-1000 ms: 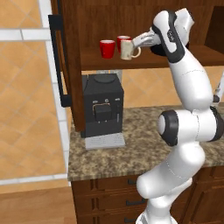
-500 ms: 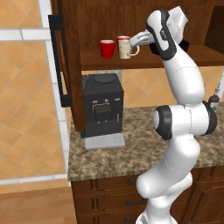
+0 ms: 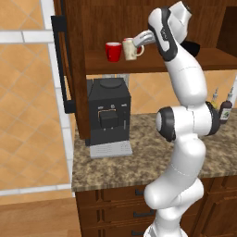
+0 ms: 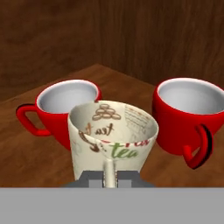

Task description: Gather all objects into one cabinet and sort the glasses and bowls to opposite sides.

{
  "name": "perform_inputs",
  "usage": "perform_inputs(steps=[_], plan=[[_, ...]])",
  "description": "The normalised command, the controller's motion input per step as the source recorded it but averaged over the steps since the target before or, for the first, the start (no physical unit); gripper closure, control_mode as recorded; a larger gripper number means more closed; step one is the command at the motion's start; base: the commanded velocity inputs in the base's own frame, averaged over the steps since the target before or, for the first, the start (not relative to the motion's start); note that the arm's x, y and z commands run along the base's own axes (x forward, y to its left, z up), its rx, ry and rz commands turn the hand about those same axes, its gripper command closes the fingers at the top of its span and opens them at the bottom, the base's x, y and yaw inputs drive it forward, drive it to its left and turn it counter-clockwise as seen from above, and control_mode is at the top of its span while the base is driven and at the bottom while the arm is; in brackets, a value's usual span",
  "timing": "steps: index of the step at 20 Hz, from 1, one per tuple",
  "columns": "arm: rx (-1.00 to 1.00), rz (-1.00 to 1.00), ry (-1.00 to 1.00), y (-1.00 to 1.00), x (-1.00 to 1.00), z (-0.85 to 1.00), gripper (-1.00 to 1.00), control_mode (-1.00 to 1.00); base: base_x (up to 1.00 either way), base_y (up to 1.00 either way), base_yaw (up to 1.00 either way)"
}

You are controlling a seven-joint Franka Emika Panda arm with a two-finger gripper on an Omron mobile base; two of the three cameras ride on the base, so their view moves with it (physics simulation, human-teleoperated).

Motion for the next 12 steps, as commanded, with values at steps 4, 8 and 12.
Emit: perform_inputs(steps=[4, 8, 12], plan=[[0.00, 0.00, 0.00, 0.00, 0.24, -0.02, 1.00, -1.00, 0.00, 0.00, 0.00], [0.00, 0.00, 0.00, 0.09, 0.17, -0.25, 1.00, -1.00, 0.00, 0.00, 0.00], [0.00, 0.00, 0.00, 0.19, 0.03, -0.26, 1.00, -1.00, 0.00, 0.00, 0.00]])
